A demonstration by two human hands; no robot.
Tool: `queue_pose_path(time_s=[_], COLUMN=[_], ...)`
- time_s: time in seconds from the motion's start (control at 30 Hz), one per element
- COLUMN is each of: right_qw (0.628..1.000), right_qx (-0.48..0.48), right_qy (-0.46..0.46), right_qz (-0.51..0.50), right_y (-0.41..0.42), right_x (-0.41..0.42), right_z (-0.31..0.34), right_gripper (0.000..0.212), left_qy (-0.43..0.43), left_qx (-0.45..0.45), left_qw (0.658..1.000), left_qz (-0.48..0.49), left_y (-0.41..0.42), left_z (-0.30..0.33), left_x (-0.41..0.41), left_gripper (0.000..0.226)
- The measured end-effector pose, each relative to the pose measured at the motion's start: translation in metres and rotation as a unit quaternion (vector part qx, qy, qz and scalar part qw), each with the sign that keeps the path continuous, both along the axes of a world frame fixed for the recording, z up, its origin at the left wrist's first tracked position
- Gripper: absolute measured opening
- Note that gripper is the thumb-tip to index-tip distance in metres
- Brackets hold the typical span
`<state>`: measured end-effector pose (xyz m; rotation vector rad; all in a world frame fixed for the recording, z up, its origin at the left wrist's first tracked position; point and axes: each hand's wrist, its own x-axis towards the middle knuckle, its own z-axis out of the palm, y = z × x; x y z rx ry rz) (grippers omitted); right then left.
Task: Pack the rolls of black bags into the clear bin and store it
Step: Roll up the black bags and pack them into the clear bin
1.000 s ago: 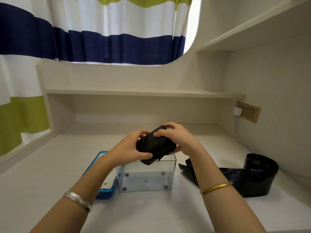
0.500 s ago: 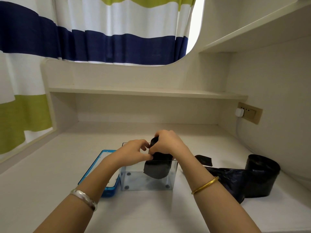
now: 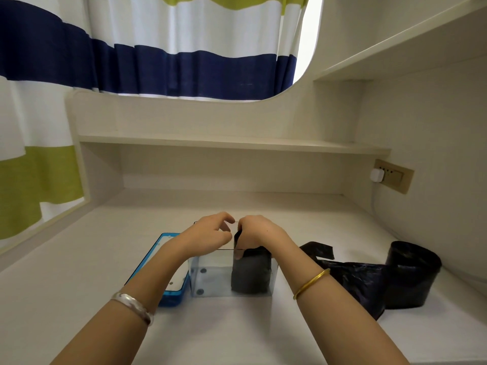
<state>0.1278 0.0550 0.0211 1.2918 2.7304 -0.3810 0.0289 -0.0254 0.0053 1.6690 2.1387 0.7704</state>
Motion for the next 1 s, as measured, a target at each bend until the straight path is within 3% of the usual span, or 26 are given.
queue_pose_path(time_s=[0.43, 0.67, 0.83, 1.0], right_qw=[0.997, 0.993, 0.996, 0.999], right_qx=[0.003, 0.054, 0.049, 0.008], right_qy=[-0.077, -0.103, -0.068, 0.045], right_qz=[0.017, -0.005, 0.001, -0.001], right_y=[-0.002, -0.007, -0.011, -0.008], right_x=[-0.008, -0.01, -0.004, 0.008], right_z=[0.003, 0.007, 0.011, 0.02], right_gripper=[0.075, 0.056, 0.053, 0.033], left_qy=[0.022, 0.037, 0.032, 0.031], left_qx=[-0.031, -0.033, -0.024, 0.043], left_qw=[0.999, 0.999, 0.999, 0.999], left_qz=[-0.011, -0.021, -0.018, 0.01], left_y=[0.0, 0.0, 0.001, 0.004], left_z=[-0.003, -0.003, -0.001, 0.008], left_x=[0.001, 0.003, 0.003, 0.006], left_gripper=[0.044, 0.042, 0.043, 0.037])
